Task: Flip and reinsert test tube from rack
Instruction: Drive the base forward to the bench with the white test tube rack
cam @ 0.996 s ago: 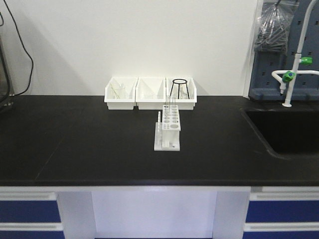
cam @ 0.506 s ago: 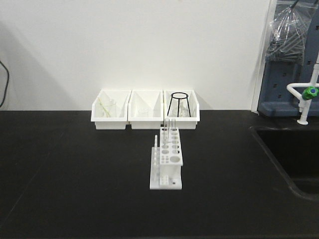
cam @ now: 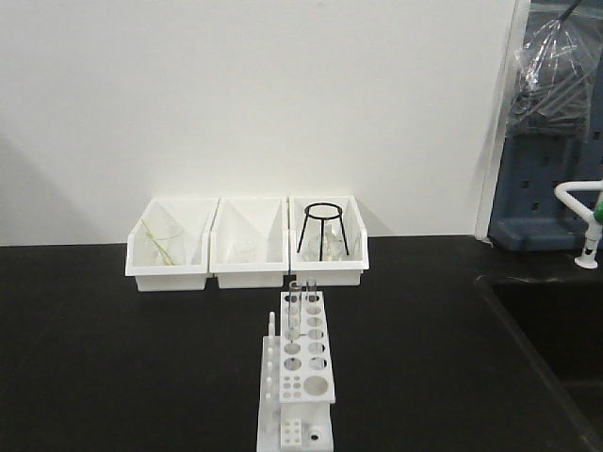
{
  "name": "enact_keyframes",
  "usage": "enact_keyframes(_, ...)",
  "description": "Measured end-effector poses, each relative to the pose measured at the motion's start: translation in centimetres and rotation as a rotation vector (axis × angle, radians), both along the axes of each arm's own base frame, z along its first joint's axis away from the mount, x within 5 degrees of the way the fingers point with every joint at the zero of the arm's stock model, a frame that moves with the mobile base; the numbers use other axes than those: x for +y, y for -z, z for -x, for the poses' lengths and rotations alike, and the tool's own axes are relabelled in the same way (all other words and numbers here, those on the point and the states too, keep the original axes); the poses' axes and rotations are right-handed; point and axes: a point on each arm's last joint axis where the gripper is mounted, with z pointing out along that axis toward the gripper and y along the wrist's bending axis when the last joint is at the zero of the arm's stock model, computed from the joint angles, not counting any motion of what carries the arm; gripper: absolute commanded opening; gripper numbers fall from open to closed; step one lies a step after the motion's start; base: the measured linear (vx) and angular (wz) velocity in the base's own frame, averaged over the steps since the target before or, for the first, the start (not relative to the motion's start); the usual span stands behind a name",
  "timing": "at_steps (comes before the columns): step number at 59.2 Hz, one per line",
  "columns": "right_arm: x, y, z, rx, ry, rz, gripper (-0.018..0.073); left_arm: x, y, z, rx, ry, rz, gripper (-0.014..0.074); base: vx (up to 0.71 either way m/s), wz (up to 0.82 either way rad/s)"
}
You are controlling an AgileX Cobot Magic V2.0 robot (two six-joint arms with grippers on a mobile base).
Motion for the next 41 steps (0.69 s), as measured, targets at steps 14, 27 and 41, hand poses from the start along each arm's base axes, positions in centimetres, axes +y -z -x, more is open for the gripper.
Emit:
enact_keyframes(14, 0.0, 0.0, 0.0, 0.0, 0.0, 0.0, -0.0011, 0.0, 0.0, 0.0, 0.0, 0.0, 0.0, -0.0006, 0.28, 0.02)
enact_keyframes(27, 0.0, 0.0, 0.0, 0.0, 0.0, 0.0, -0.0011, 0.0, 0.0, 0.0, 0.0, 0.0, 0.0, -0.0006, 0.17, 0.05)
enact_keyframes(41, 0.0, 0.0, 0.0, 0.0, 0.0, 0.0, -0.0011, 0.0, 0.0, 0.0, 0.0, 0.0, 0.0, -0.0006, 0.04, 0.02)
